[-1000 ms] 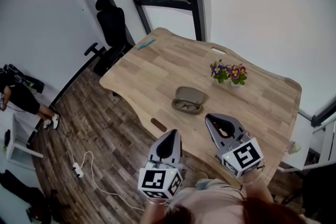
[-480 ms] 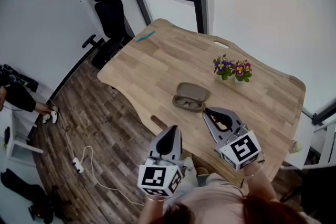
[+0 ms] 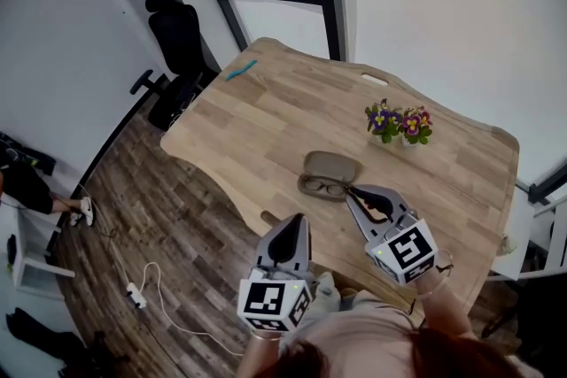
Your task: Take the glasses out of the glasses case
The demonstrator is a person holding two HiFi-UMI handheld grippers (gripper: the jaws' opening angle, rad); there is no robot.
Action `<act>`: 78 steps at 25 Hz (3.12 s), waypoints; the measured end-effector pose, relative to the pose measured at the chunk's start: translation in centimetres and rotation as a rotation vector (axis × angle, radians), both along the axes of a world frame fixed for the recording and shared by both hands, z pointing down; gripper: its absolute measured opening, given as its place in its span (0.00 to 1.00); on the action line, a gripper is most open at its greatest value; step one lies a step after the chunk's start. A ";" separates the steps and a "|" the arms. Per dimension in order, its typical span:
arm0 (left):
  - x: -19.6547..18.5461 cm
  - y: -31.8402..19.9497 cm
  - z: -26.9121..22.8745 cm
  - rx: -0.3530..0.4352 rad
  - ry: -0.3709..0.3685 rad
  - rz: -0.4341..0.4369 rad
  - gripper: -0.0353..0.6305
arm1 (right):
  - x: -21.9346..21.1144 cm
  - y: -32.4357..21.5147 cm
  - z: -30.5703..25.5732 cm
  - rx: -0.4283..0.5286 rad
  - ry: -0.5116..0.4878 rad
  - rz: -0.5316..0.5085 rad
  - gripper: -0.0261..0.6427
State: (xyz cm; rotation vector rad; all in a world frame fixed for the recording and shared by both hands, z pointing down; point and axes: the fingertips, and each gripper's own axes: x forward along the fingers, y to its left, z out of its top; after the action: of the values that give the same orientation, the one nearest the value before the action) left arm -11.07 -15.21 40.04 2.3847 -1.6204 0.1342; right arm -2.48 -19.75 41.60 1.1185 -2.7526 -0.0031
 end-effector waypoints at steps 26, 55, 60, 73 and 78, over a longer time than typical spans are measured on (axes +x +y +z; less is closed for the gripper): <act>-3.0 -6.9 1.8 -0.019 0.035 0.099 0.06 | -4.6 -6.2 8.5 -0.109 0.209 -0.053 0.05; -4.3 -11.1 5.2 -0.091 0.061 0.125 0.06 | -5.3 -9.7 19.9 -0.247 0.458 -0.123 0.10; -4.6 -11.5 5.9 -0.110 0.066 0.123 0.06 | -5.4 -10.3 21.7 -0.273 0.493 -0.138 0.10; -4.8 -12.6 7.5 -0.151 0.066 0.127 0.06 | -5.5 -11.6 26.0 -0.314 0.594 -0.178 0.11; -5.1 -12.8 8.0 -0.163 0.058 0.131 0.06 | -5.8 -12.0 26.9 -0.317 0.629 -0.186 0.11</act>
State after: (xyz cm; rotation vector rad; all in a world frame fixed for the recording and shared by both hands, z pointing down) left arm -16.14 -28.03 48.07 2.3460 -1.3720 0.2113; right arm -8.25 -31.79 68.53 0.6339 -2.1809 0.0482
